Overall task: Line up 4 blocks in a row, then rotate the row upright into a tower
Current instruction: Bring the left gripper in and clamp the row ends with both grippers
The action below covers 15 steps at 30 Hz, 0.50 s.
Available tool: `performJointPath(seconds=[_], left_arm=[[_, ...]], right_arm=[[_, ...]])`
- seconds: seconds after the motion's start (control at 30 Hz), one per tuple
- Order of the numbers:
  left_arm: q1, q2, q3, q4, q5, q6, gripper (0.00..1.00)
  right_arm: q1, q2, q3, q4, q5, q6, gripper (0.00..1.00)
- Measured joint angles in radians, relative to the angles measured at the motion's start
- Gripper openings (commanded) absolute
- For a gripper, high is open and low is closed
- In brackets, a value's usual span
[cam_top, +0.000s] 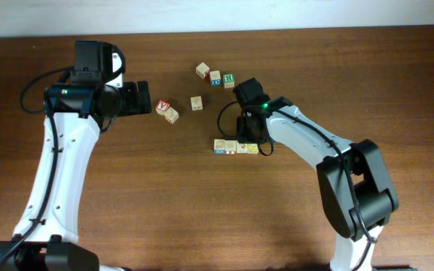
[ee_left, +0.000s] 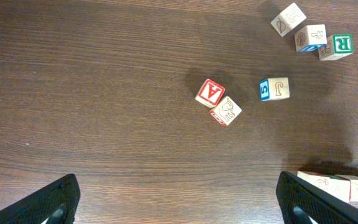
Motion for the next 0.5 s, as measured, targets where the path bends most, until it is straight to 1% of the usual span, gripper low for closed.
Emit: performJointPath(seconds=[0.07,0.1,0.13,0.17,0.2,0.27,0.33,0.43,0.5], left_arm=[[0.000,0.000,0.000,0.000,0.000,0.000,0.99],[0.000,0.000,0.000,0.000,0.000,0.000,0.99],[0.000,0.000,0.000,-0.002,0.000,0.000,0.99],[0.000,0.000,0.000,-0.002,0.000,0.000,0.99],[0.000,0.000,0.000,0.000,0.000,0.000,0.99],[0.000,0.000,0.000,0.000,0.000,0.000,0.99],[0.000,0.000,0.000,0.000,0.000,0.000,0.99],[0.000,0.000,0.000,0.000,0.000,0.000,0.99],[0.000,0.000,0.000,0.000,0.000,0.000,0.99]], right_arm=[[-0.002,0.001,0.005,0.034,-0.003,-0.001,0.04],[-0.011,-0.006,0.045,-0.024,-0.010,0.000,0.04],[-0.030,-0.058,0.070,-0.071,-0.012,0.021,0.04],[-0.053,-0.101,0.084,-0.189,-0.018,0.077,0.04],[-0.062,-0.102,0.079,-0.210,-0.018,0.113,0.04],[-0.064,-0.102,0.026,-0.159,-0.022,0.150,0.04],[-0.064,-0.098,-0.117,-0.049,-0.031,0.156,0.04],[-0.064,-0.087,-0.133,-0.006,-0.061,0.150,0.04],[-0.064,-0.072,-0.134,0.031,-0.098,0.117,0.04]])
